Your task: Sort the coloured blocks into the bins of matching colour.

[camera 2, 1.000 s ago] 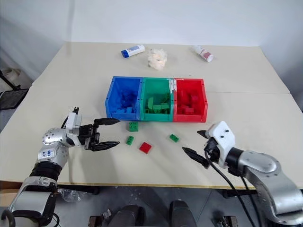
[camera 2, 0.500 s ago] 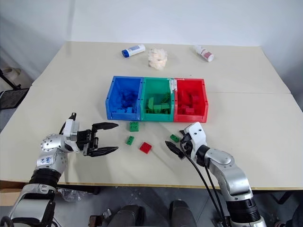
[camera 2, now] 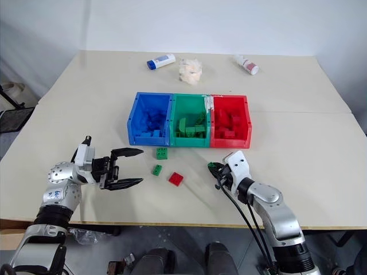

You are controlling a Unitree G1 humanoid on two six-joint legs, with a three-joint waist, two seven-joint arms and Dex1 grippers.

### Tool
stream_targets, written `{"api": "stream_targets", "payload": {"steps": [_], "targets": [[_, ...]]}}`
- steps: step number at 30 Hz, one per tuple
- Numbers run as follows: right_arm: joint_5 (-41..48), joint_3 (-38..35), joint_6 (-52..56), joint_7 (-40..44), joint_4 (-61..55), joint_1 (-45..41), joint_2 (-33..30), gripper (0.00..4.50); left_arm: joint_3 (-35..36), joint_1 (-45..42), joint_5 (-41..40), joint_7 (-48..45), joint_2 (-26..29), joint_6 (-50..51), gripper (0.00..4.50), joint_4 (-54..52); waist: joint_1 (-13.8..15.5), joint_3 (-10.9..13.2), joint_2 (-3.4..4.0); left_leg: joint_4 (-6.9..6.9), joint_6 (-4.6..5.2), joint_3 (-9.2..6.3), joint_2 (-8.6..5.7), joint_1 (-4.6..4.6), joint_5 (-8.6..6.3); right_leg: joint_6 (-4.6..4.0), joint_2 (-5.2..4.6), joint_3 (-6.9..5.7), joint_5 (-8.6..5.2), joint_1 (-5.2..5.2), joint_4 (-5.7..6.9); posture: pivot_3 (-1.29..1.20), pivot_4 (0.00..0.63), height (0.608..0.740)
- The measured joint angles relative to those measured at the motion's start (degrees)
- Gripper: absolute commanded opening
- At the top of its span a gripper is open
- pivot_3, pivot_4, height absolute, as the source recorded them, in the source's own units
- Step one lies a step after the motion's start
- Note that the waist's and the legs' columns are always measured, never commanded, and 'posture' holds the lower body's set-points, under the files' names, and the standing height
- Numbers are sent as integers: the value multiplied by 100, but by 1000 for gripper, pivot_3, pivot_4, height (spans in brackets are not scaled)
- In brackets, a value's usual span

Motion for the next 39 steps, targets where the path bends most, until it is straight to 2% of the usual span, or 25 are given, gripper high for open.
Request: {"api": "stream_targets", "payload": {"steps": [6, 9, 15, 21, 25, 31, 35, 39], "targets": [[63, -80, 270, -62, -247, -1444, 6, 457, -1, -14, 10, 0, -87, 1, 4500, 10, 2, 1, 1, 0, -2, 5, 3, 1, 1, 0, 2, 1, 0, -2, 1, 0, 150, 740], [-45, 5, 76, -73, 505, -2173, 220, 457, 4, -29, 22, 0, -144, 2, 4500, 9, 0, 0, 1, 1, -1, 5, -2, 1, 1, 0, -1, 1, 0, -2, 3, 0, 150, 740], [-461, 218, -765, -78, 2168, -2926, 558, 2434, -9, -29, 52, 0, -207, 3, 4500, -4, -13, 0, 1, -8, -2, 4, -1, 0, 1, 0, 0, -4, 0, -6, 15, 0, 150, 740], [-496, 245, -902, 49, 2017, -2664, 516, 4478, -3, -10, 52, 0, -201, 3, 4500, -16, -20, 1, 1, -7, -2, 3, 0, -1, 1, 0, -1, -6, 0, -6, 15, 0, 150, 740], [-253, 214, -632, 370, 1178, -2118, 187, 4478, -2, -22, 56, 0, -203, 5, 4500, -2, -8, 0, 1, -6, -1, 2, 0, -2, 1, 0, -1, -5, 0, -4, 14, 0, 150, 740], [513, -70, 30, 1195, -600, -456, -939, 4478, 16, -137, 74, 0, -203, -11, 4500, 243, 40, 1, 1, -5, 3, -3, -3, -4, -2, 0, -3, -6, 0, 6, -1, 0, 150, 740], [924, -847, 349, 1428, -1293, 659, -1594, 4478, -15, -241, 74, 0, -185, -46, 4500, 420, 20, 1, 1, -4, 4, -1, 0, -3, -2, 0, -1, -4, 0, 12, -9, 0, 150, 740], [1141, -1451, 507, 1634, -1630, 1406, -2059, 4478, -33, -286, 72, 0, -140, -111, 4500, 534, 12, 1, 0, -3, 4, 5, 5, 3, -2, 0, 3, 0, 0, 13, -9, 0, 150, 740]]}}
